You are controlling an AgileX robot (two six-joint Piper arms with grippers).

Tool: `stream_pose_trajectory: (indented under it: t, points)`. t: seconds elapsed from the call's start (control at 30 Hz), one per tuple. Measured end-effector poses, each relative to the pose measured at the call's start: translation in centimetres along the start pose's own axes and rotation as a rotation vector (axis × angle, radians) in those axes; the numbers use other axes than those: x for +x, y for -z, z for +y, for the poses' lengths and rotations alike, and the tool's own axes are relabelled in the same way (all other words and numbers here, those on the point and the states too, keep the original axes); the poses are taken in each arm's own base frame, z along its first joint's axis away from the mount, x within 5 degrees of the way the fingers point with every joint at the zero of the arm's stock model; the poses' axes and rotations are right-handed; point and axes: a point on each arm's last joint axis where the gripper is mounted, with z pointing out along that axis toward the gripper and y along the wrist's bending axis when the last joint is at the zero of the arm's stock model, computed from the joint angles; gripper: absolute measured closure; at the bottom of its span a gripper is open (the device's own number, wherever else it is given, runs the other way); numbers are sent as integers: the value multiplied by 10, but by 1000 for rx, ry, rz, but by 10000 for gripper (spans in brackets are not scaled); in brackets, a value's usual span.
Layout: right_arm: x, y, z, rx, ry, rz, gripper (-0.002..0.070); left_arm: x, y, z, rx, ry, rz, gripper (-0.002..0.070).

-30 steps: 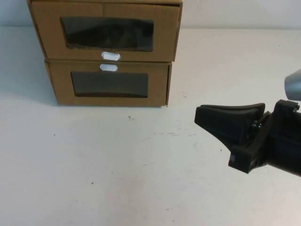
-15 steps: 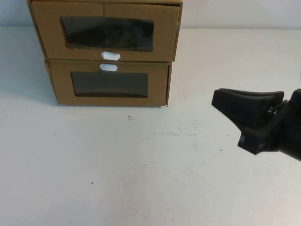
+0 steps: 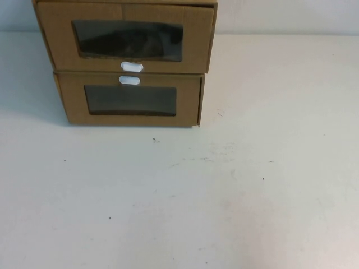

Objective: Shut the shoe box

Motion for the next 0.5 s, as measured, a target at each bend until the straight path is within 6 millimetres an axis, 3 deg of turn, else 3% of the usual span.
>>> stream_pose_trajectory:
  t: [0.23, 0.37, 0.5]
  points:
    - [71, 58, -22, 178, -11, -144, 687, 0, 0, 0, 0, 0, 0, 677]
    - [98, 68, -23, 186, -3, -210, 687, 0, 0, 0, 0, 0, 2, 677]
    - [104, 68, -23, 186, -7, -210, 687, 0, 0, 0, 0, 0, 1, 677]
